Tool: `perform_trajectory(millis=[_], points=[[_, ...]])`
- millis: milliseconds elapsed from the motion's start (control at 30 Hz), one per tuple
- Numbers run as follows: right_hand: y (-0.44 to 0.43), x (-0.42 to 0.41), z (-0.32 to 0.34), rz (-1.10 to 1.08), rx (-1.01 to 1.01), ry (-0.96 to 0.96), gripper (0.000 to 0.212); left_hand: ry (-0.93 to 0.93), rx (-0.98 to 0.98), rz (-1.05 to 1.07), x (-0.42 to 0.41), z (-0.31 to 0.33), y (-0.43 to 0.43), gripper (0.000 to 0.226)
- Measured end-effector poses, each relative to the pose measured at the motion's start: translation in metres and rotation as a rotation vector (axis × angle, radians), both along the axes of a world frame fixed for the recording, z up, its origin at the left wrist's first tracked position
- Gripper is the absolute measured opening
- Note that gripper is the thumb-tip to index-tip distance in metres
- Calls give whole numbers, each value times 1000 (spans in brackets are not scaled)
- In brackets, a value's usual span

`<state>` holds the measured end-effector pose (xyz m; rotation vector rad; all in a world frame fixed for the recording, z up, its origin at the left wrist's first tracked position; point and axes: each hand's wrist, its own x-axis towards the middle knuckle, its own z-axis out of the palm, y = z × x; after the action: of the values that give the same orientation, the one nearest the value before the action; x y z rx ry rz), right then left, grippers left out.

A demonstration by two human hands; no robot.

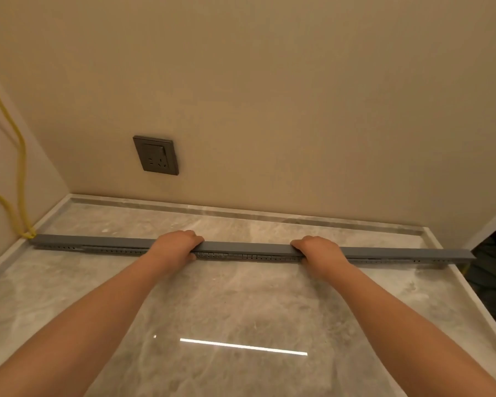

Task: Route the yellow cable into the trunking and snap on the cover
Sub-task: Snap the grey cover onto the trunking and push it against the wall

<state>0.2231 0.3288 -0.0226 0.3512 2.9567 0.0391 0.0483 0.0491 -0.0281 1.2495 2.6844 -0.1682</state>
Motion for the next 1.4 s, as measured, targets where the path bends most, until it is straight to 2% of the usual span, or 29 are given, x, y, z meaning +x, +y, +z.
perform_trajectory(millis=[433, 800, 900, 1067, 1167, 1233, 1300, 1400], points=[[29, -50, 12, -34, 93, 149, 41, 134, 99, 3, -40, 31, 13, 33], [43, -78, 19, -67, 115, 130, 47, 134, 208, 6, -84, 37, 46, 42], [42, -88, 18, -58, 135, 167, 46, 160, 263, 15, -93, 35, 42, 34], [36, -82, 7, -104, 144, 222, 43, 323, 283, -27, -92, 20, 42, 29], [30, -79, 7, -17, 213, 329, 36, 374, 273, -13, -92, 10, 43, 26], [25, -79, 10, -21, 272, 270, 40, 319, 290, 53, -92, 5, 45, 25], [25, -80, 6, -131, 210, 133, 50, 272, 325, 105, -92, 2, 45, 24], [24, -82, 0, -162, 98, 149, 50, 262, 338, 113, -92, 3, 46, 24]])
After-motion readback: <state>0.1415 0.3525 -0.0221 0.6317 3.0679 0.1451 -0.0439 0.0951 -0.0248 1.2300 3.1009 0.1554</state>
